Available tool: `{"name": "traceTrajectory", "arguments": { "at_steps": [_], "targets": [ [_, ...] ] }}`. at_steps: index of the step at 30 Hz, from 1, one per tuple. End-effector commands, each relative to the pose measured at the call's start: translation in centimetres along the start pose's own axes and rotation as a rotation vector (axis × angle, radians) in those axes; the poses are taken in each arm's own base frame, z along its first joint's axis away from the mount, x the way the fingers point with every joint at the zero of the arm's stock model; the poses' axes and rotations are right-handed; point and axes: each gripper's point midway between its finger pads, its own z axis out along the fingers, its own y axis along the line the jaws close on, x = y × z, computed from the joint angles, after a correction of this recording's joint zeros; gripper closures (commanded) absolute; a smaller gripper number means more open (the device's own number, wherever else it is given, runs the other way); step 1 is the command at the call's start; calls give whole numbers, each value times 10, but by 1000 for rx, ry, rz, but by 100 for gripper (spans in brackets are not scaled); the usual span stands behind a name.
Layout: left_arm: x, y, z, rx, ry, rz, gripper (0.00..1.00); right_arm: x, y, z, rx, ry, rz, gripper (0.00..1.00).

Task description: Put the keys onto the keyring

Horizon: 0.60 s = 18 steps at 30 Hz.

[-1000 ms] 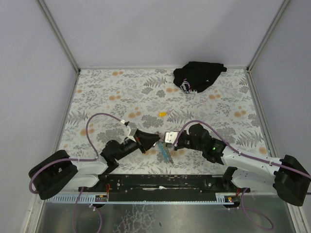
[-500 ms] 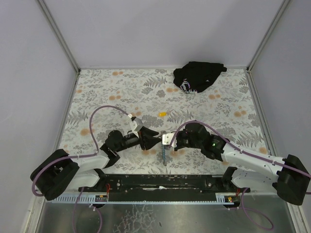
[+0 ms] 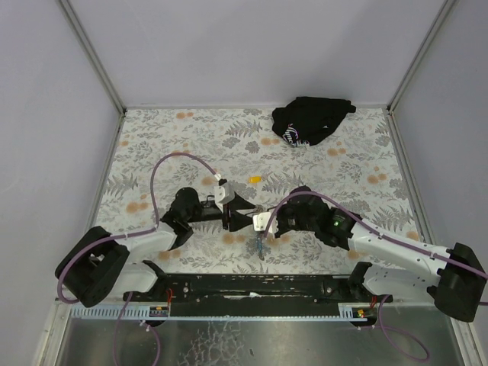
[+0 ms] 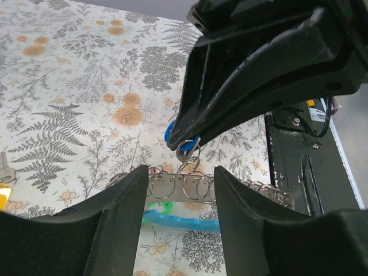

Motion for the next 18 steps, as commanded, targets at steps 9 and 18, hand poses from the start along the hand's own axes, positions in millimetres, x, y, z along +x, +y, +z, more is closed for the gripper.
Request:
{"name": "traceTrajectory", "arguments": {
  "at_steps": [9, 18],
  "targets": [
    [-1, -7, 8, 103, 7, 19, 53, -34, -33, -5, 27, -52, -115, 100],
    [-2, -7, 13, 133, 13, 15, 58, -35, -30, -5, 16, -65, -128, 100]
  ]
}}
